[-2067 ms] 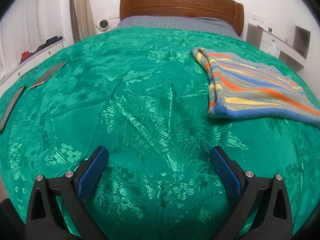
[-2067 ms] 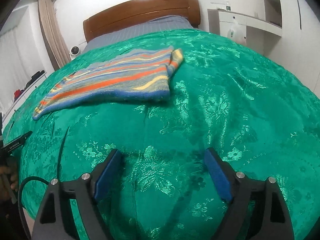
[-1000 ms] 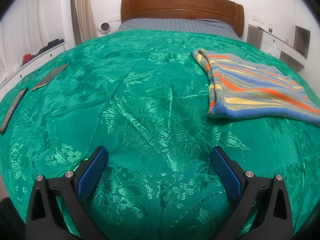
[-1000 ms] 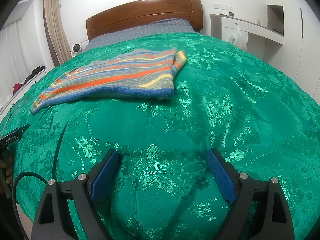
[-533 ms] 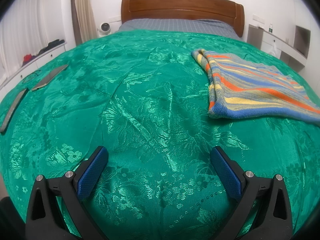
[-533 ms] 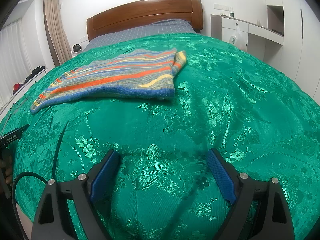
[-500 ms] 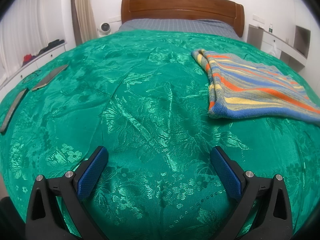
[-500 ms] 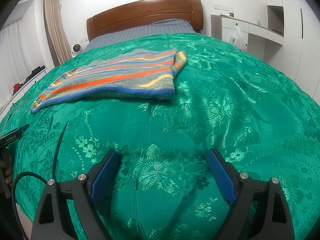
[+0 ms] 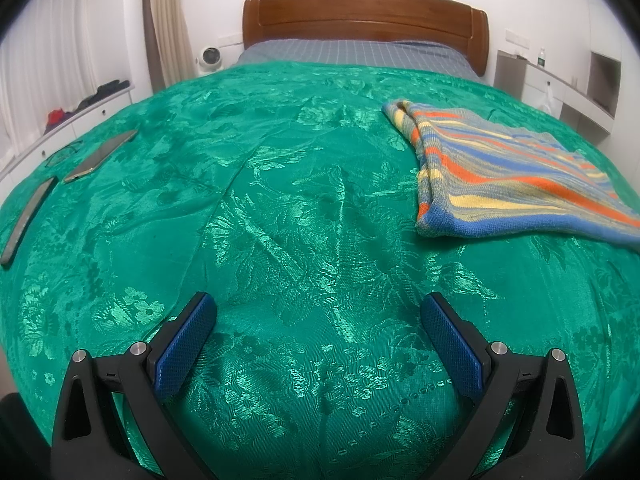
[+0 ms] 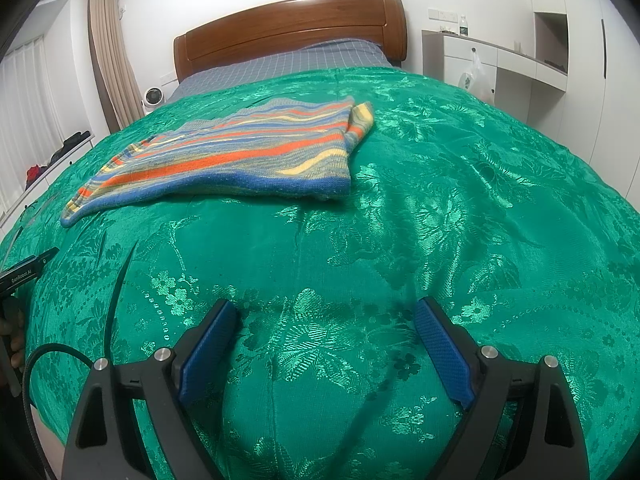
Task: Fold small clothes
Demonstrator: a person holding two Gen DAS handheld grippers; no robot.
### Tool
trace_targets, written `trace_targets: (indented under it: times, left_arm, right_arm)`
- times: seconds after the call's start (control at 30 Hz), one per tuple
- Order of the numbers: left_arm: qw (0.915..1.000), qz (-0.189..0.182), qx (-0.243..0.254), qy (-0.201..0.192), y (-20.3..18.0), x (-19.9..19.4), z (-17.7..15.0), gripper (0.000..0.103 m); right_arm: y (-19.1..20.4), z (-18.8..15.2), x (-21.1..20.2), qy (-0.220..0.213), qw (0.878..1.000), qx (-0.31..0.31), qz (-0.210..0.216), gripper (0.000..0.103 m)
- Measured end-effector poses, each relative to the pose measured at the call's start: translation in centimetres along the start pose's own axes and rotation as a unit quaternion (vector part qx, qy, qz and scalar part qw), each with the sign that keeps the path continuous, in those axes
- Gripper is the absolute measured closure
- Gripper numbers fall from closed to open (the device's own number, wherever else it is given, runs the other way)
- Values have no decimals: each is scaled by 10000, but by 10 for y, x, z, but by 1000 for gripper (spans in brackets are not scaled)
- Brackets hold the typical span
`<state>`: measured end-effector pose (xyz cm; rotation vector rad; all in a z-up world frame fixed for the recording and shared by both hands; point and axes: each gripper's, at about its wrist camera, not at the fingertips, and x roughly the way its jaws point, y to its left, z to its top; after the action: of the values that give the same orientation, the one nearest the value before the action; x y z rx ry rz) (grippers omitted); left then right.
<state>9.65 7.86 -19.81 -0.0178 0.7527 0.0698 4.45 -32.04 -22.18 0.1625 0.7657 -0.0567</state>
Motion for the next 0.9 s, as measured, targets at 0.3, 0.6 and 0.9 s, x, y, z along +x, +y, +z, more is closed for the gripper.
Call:
trace_targets:
  times: [0.3,0.6,0.9]
  left_arm:
    - [9993,-136,26,340,4,-14,3,1]
    - [9973,-317,470,475,-31,-51,6,1]
    - [9686,-1505,1971,178,-178,-53,49,1]
  right_arm:
    - [1,1,0,-18,9999,-102,75,6]
    - [1,5,-3,34,9998,-161,136,3]
    - [-53,36,-35,-263,9964,630,510,3]
